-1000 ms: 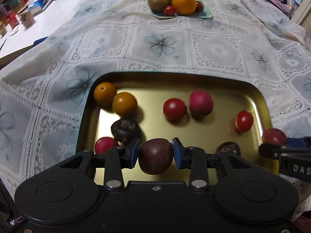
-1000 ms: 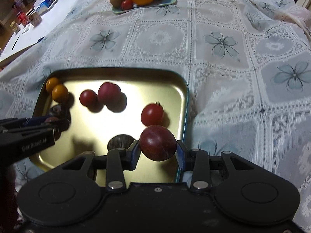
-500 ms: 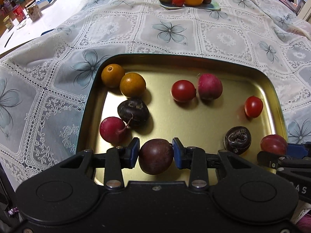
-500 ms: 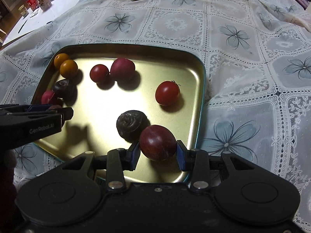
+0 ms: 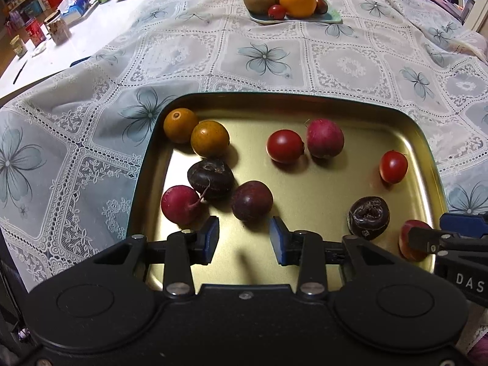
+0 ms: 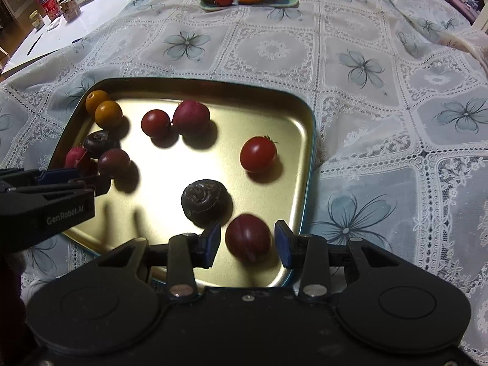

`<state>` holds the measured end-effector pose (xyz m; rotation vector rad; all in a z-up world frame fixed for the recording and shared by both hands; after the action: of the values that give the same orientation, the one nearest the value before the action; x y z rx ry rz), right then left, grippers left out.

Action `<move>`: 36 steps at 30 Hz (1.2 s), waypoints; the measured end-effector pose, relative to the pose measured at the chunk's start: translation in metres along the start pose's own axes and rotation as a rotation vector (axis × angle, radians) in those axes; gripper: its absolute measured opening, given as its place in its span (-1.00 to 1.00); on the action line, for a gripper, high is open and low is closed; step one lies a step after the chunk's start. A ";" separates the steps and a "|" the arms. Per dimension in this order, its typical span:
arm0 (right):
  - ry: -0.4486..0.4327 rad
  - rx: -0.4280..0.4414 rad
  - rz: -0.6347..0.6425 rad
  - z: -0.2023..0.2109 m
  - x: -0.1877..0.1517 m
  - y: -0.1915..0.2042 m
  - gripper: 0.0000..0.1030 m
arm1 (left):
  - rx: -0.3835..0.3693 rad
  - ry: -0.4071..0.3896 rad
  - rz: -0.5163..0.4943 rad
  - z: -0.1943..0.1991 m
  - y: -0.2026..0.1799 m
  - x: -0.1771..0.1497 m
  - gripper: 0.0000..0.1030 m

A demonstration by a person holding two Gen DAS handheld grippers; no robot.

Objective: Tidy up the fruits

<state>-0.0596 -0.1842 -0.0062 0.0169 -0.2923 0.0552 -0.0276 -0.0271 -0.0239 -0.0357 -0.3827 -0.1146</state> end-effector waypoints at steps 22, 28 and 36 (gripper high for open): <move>-0.021 -0.009 -0.012 0.010 -0.003 -0.002 -0.22 | -0.002 0.006 0.028 0.011 0.006 -0.005 -0.12; -0.012 -0.004 -0.006 0.011 -0.006 0.001 -0.22 | -0.005 0.008 0.030 0.015 0.007 -0.008 -0.12; 0.001 0.009 -0.004 0.011 -0.009 0.003 -0.22 | -0.011 0.031 0.029 0.016 0.007 -0.011 -0.12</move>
<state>-0.0714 -0.1815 0.0016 0.0262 -0.2907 0.0521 -0.0427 -0.0182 -0.0132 -0.0500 -0.3501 -0.0882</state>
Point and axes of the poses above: each gripper's, at about its wrist camera, not at the fingertips, and z roughly against the way its jaws point, y to its left, x to its top, the point moved 3 cm from there along -z, roughly the way its jaws point, and after that the axes turned 1 degree about z, right-handed, at the moved point
